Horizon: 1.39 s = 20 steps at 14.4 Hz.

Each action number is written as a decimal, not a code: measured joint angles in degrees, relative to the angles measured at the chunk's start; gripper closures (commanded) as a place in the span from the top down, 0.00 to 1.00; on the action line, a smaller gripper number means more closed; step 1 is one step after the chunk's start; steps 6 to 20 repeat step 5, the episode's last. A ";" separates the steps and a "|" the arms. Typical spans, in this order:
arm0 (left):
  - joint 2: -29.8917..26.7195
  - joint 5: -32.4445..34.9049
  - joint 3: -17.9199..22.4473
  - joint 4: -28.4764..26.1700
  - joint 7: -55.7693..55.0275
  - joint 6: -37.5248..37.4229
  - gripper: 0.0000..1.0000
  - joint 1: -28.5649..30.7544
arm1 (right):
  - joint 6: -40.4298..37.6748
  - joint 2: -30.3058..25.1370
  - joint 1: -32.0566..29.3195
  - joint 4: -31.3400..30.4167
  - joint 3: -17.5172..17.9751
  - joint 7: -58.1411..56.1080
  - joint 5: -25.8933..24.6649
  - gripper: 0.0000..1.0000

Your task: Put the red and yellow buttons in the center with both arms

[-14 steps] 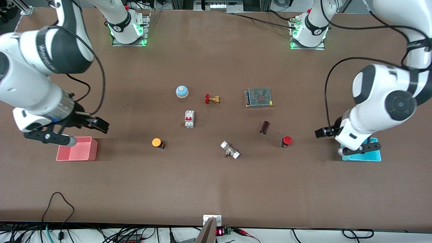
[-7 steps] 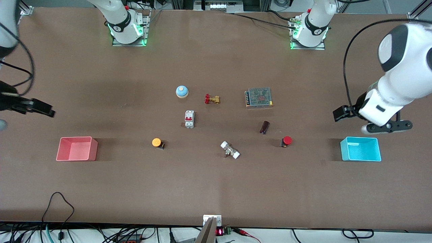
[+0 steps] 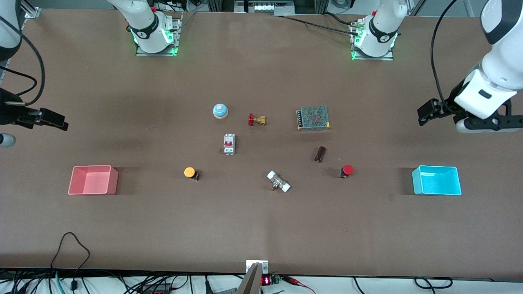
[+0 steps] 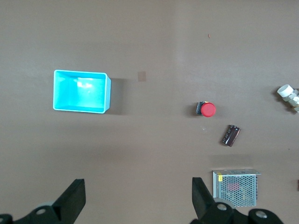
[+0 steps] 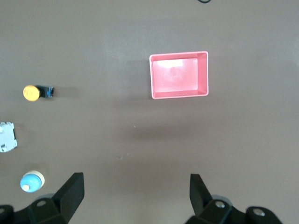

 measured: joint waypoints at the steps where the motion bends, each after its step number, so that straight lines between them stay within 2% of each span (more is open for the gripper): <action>1: -0.71 0.00 0.00 0.00 0.05 -0.08 1.00 0.02 | -0.16 -1.42 0.06 -1.27 0.00 0.00 -0.27 1.00; 5: -2.46 0.00 0.01 0.77 0.22 -2.05 1.00 0.06 | -0.94 -6.40 -0.24 -4.97 -0.08 0.00 -0.44 1.00; 20: -2.46 0.00 0.01 0.77 0.22 -2.05 1.00 0.06 | -0.94 -6.40 -0.24 -4.97 -0.08 0.00 -0.44 1.00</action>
